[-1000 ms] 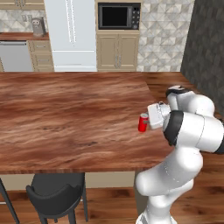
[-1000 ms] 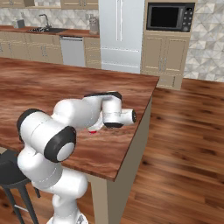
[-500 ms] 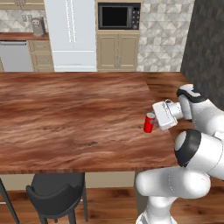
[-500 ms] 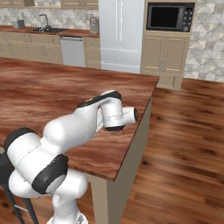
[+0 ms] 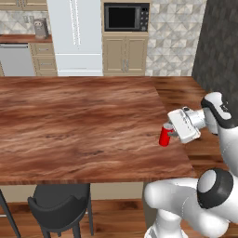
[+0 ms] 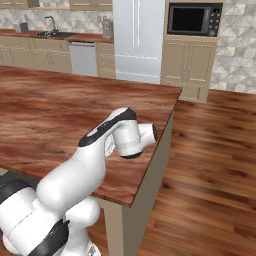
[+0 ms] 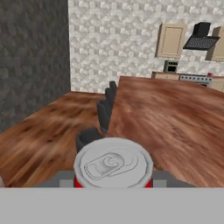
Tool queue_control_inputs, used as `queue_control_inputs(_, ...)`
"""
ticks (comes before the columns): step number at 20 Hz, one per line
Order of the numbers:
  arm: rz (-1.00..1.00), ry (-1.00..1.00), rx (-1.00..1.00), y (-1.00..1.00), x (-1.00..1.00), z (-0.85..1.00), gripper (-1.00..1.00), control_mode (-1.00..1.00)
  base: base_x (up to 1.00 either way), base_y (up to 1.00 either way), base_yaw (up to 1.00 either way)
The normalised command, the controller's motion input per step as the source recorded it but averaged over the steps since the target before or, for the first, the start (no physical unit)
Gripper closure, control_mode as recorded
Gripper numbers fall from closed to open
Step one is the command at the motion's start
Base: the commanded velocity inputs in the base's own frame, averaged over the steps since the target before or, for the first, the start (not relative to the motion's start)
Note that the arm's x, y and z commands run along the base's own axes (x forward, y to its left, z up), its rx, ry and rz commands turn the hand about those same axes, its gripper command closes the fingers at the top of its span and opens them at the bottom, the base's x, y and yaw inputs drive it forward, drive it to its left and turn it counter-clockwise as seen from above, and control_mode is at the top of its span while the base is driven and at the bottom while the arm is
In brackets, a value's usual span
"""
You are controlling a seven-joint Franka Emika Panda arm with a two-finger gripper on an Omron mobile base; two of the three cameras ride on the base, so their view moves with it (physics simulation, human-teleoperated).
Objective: Four empty soda cans are scattered around the kitchen. Gather all the cans and cluster them next to the stove for recycling.
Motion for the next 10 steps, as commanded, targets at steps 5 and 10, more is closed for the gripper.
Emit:
queue_control_inputs(5,0.02,0.01,0.01,-0.01,-0.34,0.3,1.0,-1.0,0.0,0.0,0.0)
queue_control_inputs(10,-0.02,0.0,0.0,0.0,-0.29,0.13,1.0,-1.0,0.0,0.0,0.0)
